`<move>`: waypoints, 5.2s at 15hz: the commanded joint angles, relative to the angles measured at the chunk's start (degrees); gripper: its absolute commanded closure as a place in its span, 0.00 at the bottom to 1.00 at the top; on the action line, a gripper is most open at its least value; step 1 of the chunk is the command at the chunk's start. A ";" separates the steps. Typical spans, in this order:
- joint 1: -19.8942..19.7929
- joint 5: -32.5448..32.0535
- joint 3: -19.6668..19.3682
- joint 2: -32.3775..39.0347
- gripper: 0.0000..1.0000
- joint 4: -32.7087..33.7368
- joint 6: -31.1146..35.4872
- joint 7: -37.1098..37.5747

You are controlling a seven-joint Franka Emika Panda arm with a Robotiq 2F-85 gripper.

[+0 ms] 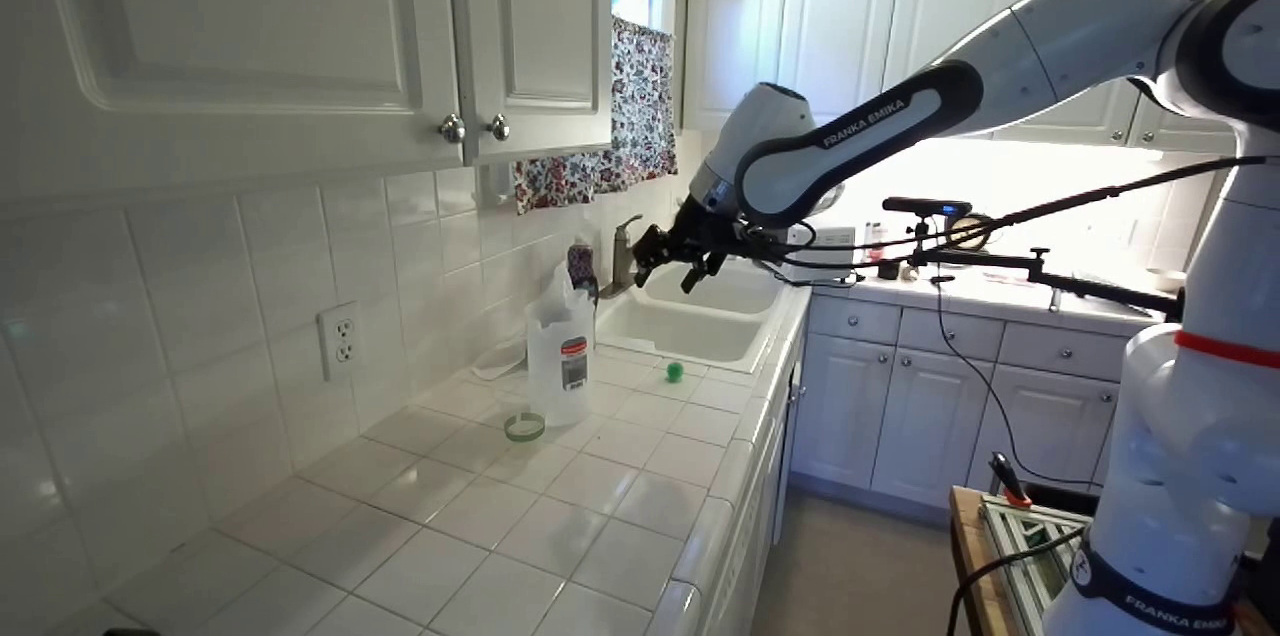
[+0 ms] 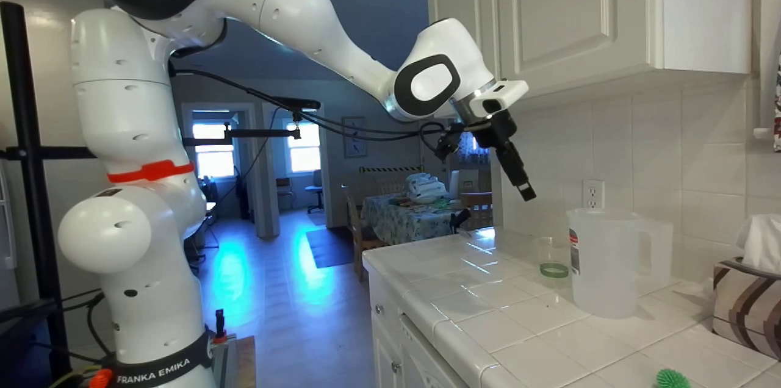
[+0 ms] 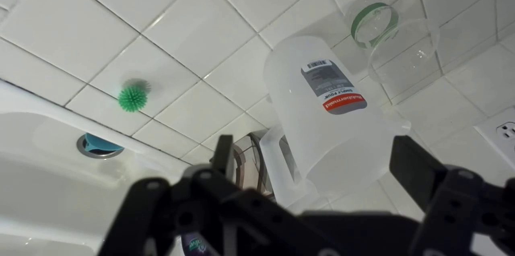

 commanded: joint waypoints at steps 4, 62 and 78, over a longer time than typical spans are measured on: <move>0.76 1.64 -2.34 3.86 0.00 5.13 -2.00 -2.90; 2.53 8.93 -6.19 40.56 0.99 48.59 -16.28 -1.30; 10.09 -7.67 -15.37 39.58 0.99 50.17 -15.51 9.78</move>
